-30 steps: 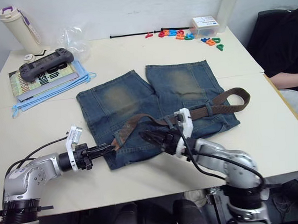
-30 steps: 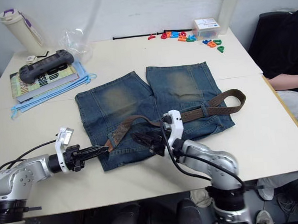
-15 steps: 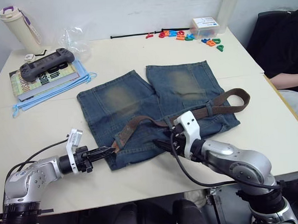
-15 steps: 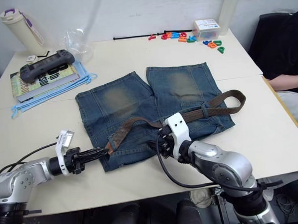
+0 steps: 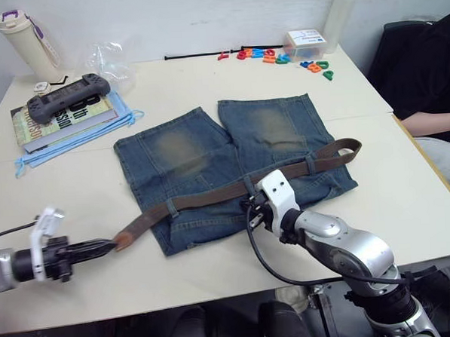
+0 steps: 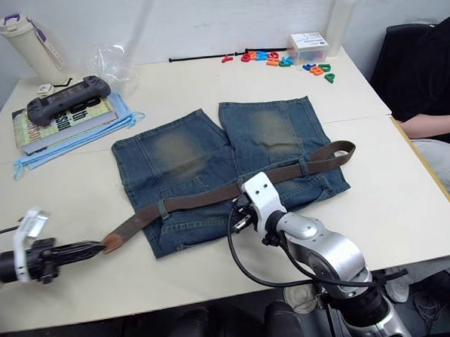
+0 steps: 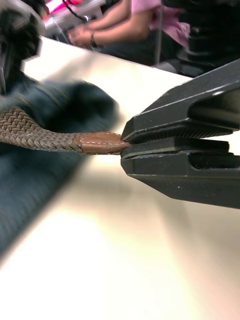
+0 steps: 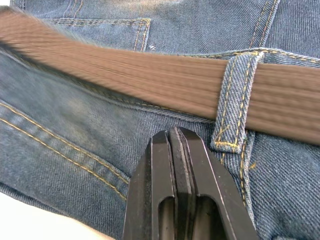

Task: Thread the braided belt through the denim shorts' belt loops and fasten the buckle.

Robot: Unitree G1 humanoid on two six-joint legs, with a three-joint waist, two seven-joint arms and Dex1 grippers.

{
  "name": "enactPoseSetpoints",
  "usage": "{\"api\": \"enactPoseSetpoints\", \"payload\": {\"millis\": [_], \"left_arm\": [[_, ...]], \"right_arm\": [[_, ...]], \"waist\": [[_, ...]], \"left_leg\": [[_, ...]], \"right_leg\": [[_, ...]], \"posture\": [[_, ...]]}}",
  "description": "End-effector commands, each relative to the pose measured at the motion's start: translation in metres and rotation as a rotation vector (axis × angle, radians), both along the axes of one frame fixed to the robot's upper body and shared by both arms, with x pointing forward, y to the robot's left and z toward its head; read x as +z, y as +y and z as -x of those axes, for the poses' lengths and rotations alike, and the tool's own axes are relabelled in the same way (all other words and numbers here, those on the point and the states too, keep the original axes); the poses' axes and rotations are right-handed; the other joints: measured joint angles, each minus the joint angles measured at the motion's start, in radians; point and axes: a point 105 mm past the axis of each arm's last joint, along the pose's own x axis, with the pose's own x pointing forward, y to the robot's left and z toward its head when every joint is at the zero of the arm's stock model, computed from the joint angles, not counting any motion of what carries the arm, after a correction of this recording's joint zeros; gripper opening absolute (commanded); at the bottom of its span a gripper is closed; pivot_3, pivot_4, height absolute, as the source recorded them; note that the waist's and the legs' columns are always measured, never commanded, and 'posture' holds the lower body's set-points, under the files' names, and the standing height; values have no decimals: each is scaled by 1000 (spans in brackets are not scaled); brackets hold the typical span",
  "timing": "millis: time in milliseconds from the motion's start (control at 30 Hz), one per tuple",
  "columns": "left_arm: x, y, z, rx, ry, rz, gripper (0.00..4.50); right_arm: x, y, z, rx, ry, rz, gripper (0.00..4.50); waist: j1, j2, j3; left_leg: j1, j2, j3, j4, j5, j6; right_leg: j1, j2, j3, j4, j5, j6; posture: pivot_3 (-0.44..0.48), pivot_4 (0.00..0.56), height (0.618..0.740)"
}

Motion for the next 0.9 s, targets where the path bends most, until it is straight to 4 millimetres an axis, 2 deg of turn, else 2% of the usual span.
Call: {"api": "enactPoseSetpoints", "payload": {"millis": [33,133,200,400,567,633,667,733,800,833,867,900], "left_arm": [[-2,38,14,-10,37,-154,0],[-6,69,23,-12,68,-328,0],[-7,82,26,-13,77,-408,0],[-5,102,18,26,24,-557,0],[-9,101,9,21,-30,-587,0],[-11,98,6,16,-51,-574,841],[-11,96,3,17,-65,-560,1002],[-9,93,-1,13,-90,-544,2008],[-2,88,-10,17,-151,-525,2795],[7,84,-17,17,-195,-497,3330],[18,79,-24,11,-239,-468,3362],[24,76,-28,5,-265,-450,3362]], "right_arm": [[-30,-12,0,-52,111,76,49],[-30,-11,0,-49,107,76,49],[-30,-10,0,-46,107,74,49],[-29,-8,-2,-41,102,74,49],[-28,-8,-4,-40,97,79,49],[-25,-9,-6,-38,86,82,0],[-24,-10,-6,-36,80,81,0],[-21,-11,-7,-28,72,78,0],[-13,-10,-7,-11,68,41,655],[-9,-8,-4,19,72,26,1022],[-4,-8,-1,42,72,7,1577],[-1,-8,1,56,73,-2,1872]], "waist": [[1,0,0],[2,0,0],[2,-3,-2],[1,-5,-3],[1,-3,-3],[2,-3,-3],[3,-3,-3],[2,-4,-3],[5,-4,-3],[6,-5,-4],[8,-5,-4],[13,-6,-4]], "left_leg": [[0,0,0,0,0,0],[0,0,0,0,-1,0],[0,2,0,0,-1,0],[1,3,5,0,-2,0],[5,4,11,0,-2,1],[7,6,12,0,-2,1],[8,6,13,0,-2,1],[9,6,14,0,-3,1],[9,6,16,1,-4,2],[9,6,17,1,-4,3],[9,6,17,1,-4,3],[9,6,17,2,-4,3]], "right_leg": [[0,0,0,0,0,0],[-1,0,-1,-1,1,-1],[-1,0,-2,-2,1,-2],[-2,1,-5,3,1,-2],[-3,-2,-19,10,2,-3],[-3,-3,-24,11,3,-5],[-2,-4,-26,12,3,-5],[-2,-4,-26,12,3,-5],[-2,-5,-26,12,3,-6],[-2,-5,-26,12,3,-6],[-2,-5,-26,12,3,-6],[-2,-5,-26,12,4,-6]], "posture": [[0,150,691],[0,150,691],[0,150,691],[0,150,691],[0,150,691],[0,150,691],[0,150,691],[0,150,691],[0,150,691],[0,150,691],[0,150,691],[0,150,691]]}}
